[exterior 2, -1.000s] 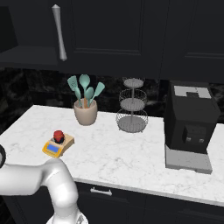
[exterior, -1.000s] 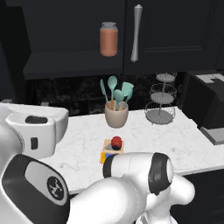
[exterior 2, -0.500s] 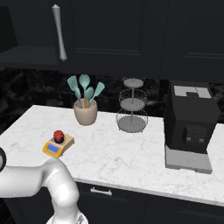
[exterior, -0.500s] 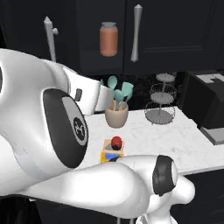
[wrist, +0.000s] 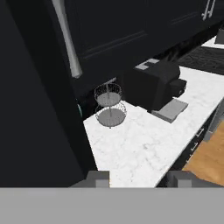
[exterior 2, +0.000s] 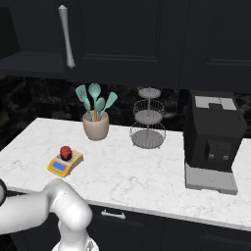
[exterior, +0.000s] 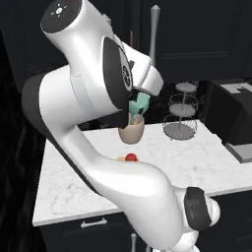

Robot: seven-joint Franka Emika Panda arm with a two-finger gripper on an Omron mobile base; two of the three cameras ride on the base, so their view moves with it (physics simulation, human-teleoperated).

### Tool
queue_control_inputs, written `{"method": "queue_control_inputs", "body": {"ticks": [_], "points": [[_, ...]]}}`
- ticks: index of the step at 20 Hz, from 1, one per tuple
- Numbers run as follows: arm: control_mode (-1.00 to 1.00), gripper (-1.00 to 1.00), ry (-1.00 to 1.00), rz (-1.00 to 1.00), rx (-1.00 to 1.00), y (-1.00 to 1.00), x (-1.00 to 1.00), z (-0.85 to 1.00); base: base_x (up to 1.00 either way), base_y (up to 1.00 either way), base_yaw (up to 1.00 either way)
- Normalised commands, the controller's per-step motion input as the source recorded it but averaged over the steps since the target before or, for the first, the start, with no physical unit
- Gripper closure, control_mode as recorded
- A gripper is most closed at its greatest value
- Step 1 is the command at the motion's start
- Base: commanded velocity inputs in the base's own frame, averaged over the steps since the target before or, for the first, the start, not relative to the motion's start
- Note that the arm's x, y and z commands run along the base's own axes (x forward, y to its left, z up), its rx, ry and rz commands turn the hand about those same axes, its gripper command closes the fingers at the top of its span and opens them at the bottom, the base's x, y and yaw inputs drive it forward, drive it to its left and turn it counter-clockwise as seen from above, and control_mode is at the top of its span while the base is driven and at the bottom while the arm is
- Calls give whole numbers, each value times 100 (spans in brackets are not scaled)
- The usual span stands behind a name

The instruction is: Pick the jam and place it on the digital scale for weighing, and close the cabinet.

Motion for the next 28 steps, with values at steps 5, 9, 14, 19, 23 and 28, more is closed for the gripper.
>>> {"method": "queue_control_inputs", "body": {"ticks": [5, 9, 14, 19, 23, 28], "points": [[-100, -100, -39, 4, -3, -56, 100, -85, 0, 0, 0], [-100, -100, -31, 7, -7, -18, 100, -93, 0, 0, 0], [-100, -100, 6, 0, 0, 0, 100, -26, 0, 0, 0], [-100, -100, 23, -7, 0, 9, 100, 0, 0, 0, 0], [-100, -100, 19, -17, 0, 26, 100, 0, 0, 0, 0], [-100, -100, 2, -17, -1, 14, 100, -11, 0, 0, 0]]}}
